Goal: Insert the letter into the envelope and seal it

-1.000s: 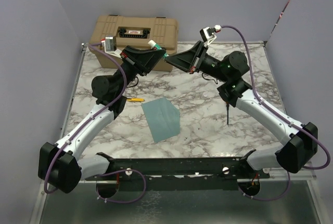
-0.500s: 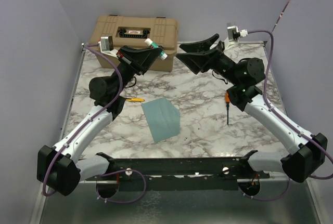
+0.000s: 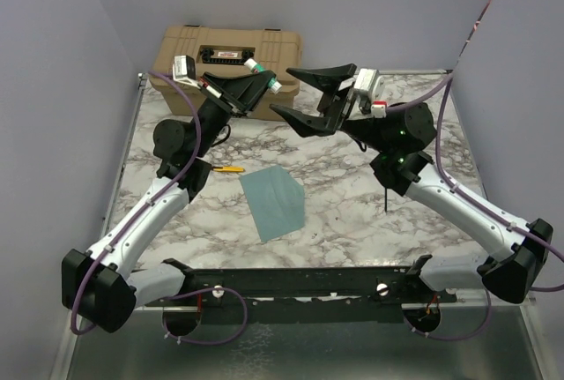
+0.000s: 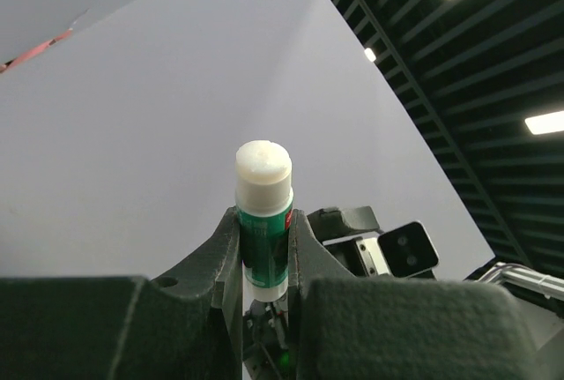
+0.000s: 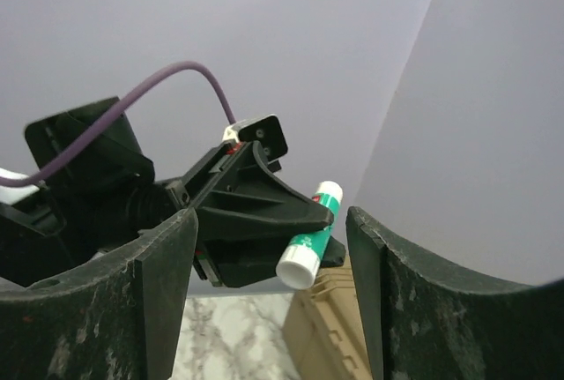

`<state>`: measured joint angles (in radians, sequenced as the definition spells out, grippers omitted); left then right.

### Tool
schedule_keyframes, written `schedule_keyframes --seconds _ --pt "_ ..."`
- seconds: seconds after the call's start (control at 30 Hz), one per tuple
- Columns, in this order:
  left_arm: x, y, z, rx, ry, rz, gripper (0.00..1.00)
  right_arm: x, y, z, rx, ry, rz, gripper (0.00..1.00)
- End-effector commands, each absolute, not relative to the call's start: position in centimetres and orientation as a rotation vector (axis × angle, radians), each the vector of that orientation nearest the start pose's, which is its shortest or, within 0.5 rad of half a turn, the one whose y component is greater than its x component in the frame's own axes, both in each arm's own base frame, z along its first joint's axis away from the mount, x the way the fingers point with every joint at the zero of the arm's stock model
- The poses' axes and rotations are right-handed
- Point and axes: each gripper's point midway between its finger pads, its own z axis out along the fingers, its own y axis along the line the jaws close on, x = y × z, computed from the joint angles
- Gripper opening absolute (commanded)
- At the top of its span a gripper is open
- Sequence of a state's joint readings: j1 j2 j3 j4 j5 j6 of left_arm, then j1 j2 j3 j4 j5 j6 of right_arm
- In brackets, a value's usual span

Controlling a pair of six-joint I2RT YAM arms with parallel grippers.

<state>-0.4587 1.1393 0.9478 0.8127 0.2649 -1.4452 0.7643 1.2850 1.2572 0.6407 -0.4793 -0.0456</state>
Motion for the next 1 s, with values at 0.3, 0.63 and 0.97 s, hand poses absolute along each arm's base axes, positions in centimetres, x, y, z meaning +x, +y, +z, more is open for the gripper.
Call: schedule_keyframes --seconds 0.3,0.63,0.97 --pt "26.9 -24.2 51.7 -0.235 1.136 -1.928 0.00 26.5 35.1 50.2 -0.853 0.714 0.620 0.56" --pt "26.9 -24.8 52.1 -0.190 1.162 -1.907 0.00 27.5 35.7 50.3 -0.846 0.742 0.593 0.36" --pt "26.7 -25.4 52.5 -0.102 1.205 -1.850 0.54 29.8 34.5 50.2 -0.717 0.887 0.574 0.01"
